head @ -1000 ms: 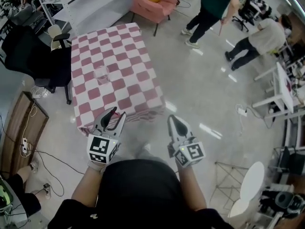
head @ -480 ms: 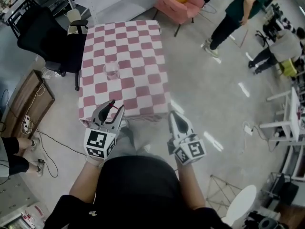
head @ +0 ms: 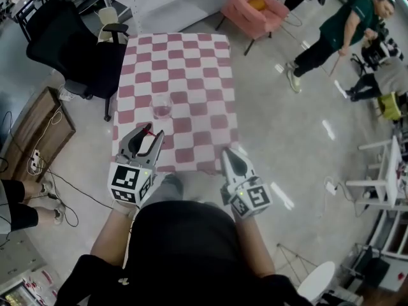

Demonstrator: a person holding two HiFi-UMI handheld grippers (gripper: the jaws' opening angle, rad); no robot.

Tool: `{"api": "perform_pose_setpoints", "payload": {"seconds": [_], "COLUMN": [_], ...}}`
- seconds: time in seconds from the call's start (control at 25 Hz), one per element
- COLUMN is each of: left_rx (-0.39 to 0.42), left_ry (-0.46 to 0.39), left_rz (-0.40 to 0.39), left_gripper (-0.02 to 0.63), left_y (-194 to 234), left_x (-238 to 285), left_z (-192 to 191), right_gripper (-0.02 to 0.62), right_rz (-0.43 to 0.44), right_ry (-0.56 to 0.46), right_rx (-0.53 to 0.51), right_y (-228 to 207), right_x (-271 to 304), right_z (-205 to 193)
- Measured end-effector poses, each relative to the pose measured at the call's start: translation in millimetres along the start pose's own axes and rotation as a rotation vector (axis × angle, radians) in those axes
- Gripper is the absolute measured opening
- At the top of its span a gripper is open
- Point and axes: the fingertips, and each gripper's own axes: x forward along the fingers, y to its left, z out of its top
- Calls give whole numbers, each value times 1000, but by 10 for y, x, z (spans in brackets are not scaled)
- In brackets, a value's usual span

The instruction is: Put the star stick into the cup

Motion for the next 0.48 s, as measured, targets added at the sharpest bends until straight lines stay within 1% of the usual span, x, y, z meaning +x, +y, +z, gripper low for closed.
{"api": "perform_pose_setpoints", "payload": {"seconds": [0.12,0.28,0.48], "left_rx": [-2,-3,-7], "left_ry": [-20,-37,-15], "left_rz": [2,-16,-47], "left_gripper": [179,179,179], "left_y": [253,529,789], "left_x": [170,411,773], "left_z": [138,274,240], "right_gripper": [18,18,18], "right_rz": [8,4,-23], "right_ry": [14,31,28], "right_rx": [-23,-28,0], "right_y": [-35,-60,-149], "right_x": [296,625,960], "right_z": [35,82,118]}}
